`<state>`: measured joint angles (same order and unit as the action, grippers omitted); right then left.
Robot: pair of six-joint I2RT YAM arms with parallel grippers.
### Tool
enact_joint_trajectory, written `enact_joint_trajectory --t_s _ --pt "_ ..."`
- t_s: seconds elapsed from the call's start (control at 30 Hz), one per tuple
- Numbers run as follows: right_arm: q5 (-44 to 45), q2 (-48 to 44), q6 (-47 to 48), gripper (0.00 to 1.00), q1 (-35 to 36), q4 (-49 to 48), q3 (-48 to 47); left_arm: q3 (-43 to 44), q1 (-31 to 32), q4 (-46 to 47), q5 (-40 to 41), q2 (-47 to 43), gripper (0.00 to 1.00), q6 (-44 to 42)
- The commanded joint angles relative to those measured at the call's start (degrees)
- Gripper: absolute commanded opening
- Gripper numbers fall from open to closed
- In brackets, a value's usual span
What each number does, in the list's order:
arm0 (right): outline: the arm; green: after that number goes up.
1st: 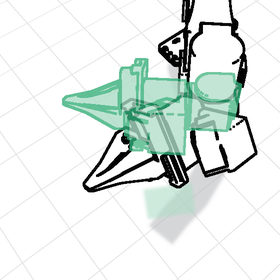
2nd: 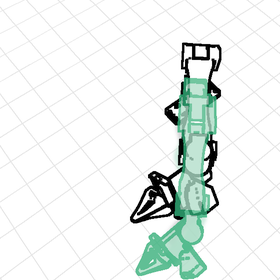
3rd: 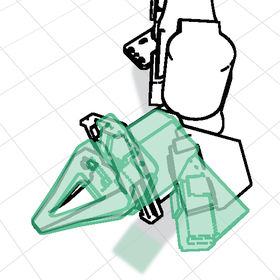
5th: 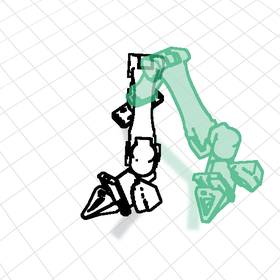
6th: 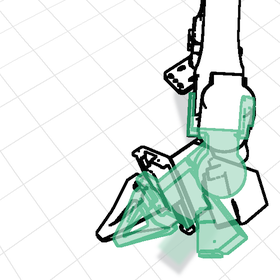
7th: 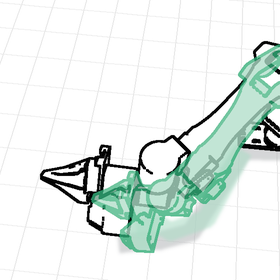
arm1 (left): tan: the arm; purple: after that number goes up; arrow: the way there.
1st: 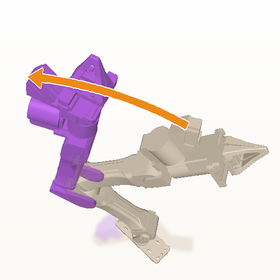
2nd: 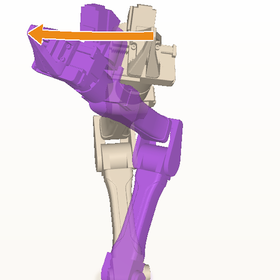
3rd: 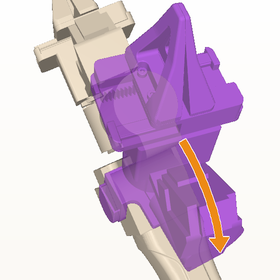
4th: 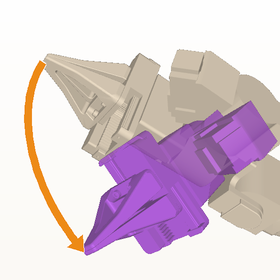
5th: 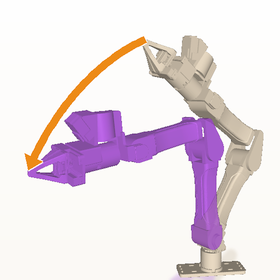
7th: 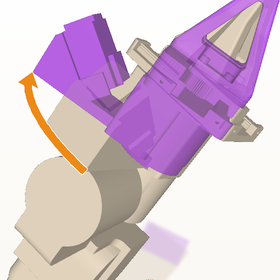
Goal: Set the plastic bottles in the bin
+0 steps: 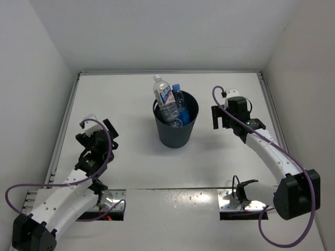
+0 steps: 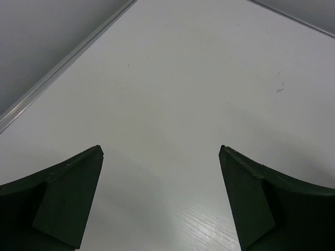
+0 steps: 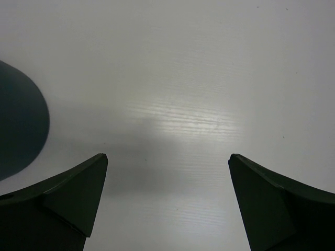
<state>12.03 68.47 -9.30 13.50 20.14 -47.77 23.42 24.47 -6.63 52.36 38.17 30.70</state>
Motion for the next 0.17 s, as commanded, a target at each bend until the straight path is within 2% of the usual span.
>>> enact_joint_trajectory --t_s 0.0,0.07,0.13 --pt "3.79 -1.76 3.76 1.0 1.62 -4.06 1.18 -2.76 -1.09 6.1 -0.68 -2.57 1.0 0.94" --pt "3.79 -1.76 4.55 1.0 2.15 -4.67 1.19 -5.83 -1.09 9.68 -0.16 -4.94 1.0 2.08" --pt "3.79 -1.24 4.55 1.0 2.68 -4.67 1.19 -9.68 -1.09 15.56 -0.67 -7.49 1.0 -0.27"
